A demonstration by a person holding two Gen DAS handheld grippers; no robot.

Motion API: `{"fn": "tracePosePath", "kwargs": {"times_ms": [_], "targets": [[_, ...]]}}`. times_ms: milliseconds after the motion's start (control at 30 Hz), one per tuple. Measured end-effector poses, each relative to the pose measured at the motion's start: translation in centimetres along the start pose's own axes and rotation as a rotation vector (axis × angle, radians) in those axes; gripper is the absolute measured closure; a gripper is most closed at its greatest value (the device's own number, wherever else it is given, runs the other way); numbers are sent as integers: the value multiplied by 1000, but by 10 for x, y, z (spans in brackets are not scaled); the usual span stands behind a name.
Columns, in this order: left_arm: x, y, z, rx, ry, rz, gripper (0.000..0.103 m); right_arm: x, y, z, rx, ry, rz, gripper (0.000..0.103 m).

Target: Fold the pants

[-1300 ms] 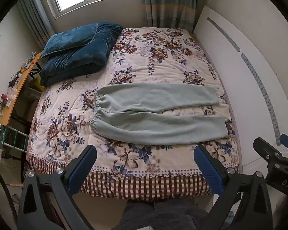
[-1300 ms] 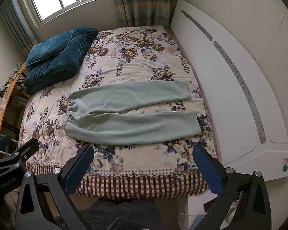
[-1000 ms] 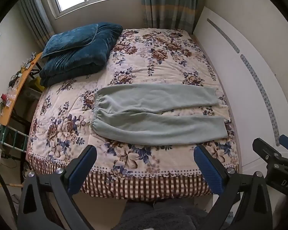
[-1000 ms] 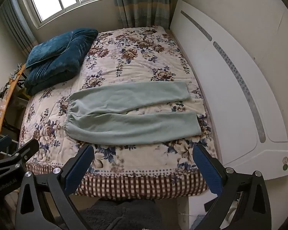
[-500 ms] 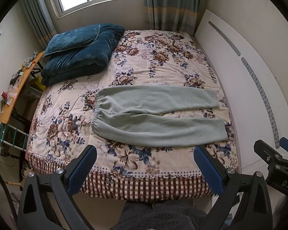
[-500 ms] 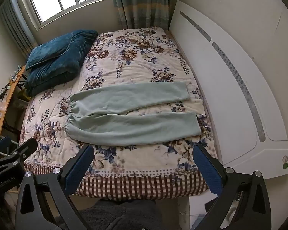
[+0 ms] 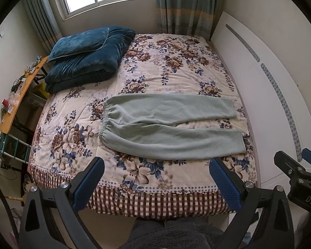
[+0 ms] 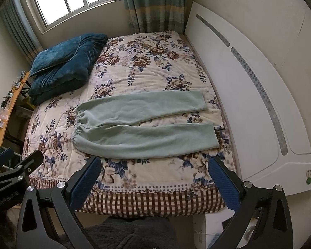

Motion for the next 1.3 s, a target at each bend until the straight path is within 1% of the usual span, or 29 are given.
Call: {"fn": "tracePosePath", "kwargs": {"times_ms": [133,167,567,900,1100,1300], "targets": [[0,0,0,1,0,2,0,-1,2,-2,3,3,0,0],[-4,6,-4,-3,-1,1,0,0,1,-1,2,2,1,0],[-7,16,0,-6,-1,5,0,0,-1,-2,6,6,4,0],[-8,16,0,-5,3,9,0,2,-2,1,9,5,5,0],[-9,28,3,-7,6,13,0,3,-1,1,9,3,7,0],[-10,27,1,-1,5,9,0,5,-3,3,10,1,5,0]]}}
Point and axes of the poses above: each gripper's, at about its wrist camera, not at the fingertips, and x roughly the way its jaws point, z to its right, y to its top, the point moved 8 cm from there along x, roughly the way its jaws point, and after that the axes turned 2 degrees about z, right-handed, at the moved point
